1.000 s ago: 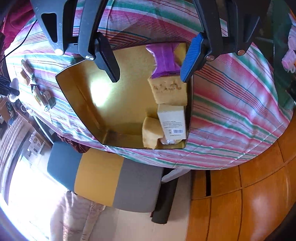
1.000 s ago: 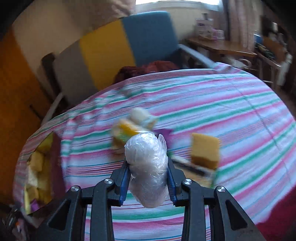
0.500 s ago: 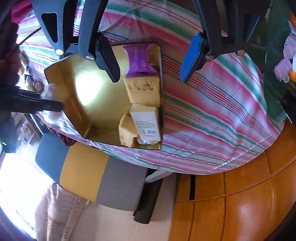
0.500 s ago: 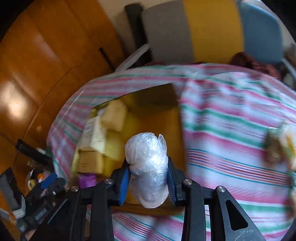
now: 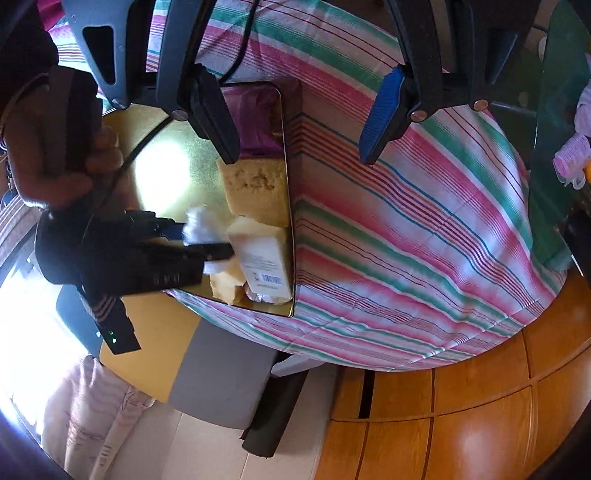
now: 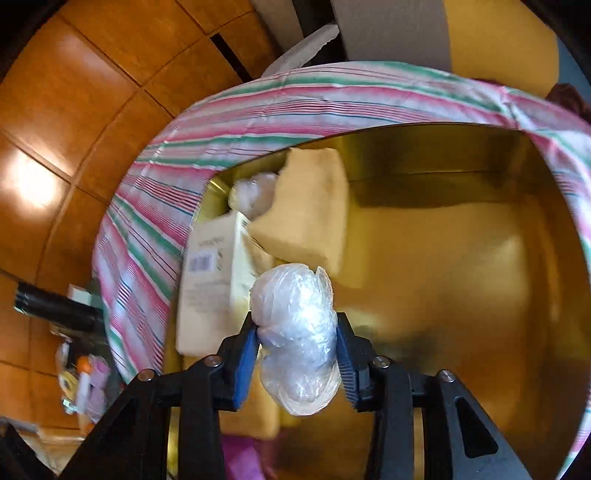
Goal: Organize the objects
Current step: 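Carry the wrapped white ball into the tray and open the right gripper, then move both grippers from the tray back to the remaining snacks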
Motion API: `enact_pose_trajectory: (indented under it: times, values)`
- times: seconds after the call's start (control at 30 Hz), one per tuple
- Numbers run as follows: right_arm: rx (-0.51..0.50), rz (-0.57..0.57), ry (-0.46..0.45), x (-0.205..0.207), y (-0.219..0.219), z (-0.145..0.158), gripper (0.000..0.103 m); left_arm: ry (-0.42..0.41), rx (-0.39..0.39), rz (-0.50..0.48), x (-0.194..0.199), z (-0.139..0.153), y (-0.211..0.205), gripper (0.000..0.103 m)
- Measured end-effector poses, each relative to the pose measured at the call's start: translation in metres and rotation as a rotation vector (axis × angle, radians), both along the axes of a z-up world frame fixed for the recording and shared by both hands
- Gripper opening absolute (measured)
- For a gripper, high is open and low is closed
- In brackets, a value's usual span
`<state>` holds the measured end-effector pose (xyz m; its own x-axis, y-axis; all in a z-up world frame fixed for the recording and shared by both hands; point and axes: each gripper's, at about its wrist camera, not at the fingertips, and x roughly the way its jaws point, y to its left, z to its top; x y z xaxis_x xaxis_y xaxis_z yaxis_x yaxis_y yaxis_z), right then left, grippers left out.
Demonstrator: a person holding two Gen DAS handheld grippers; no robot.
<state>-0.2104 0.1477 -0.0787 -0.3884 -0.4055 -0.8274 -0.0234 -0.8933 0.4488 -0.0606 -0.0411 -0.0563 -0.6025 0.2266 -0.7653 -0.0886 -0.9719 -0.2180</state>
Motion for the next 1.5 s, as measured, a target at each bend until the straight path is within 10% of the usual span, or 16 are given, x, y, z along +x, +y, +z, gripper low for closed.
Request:
enact_pose_trajectory:
  times: [0.1, 0.97, 1.5]
  values:
    - [-0.04, -0.012, 0.012, 0.0, 0.002, -0.001, 0.071, -0.005, 0.001, 0.001, -0.001, -0.002, 0.0, 0.068]
    - [0.273, -0.011, 0.297, 0.122, 0.027, 0.064, 0.093, 0.077, -0.035, -0.066, 0.021, 0.019, 0.026, 0.068]
    - [0.404, -0.123, 0.316, 0.178, 0.088, 0.069, 0.099, 0.082, -0.062, -0.147, 0.034, 0.023, 0.057, 0.068]
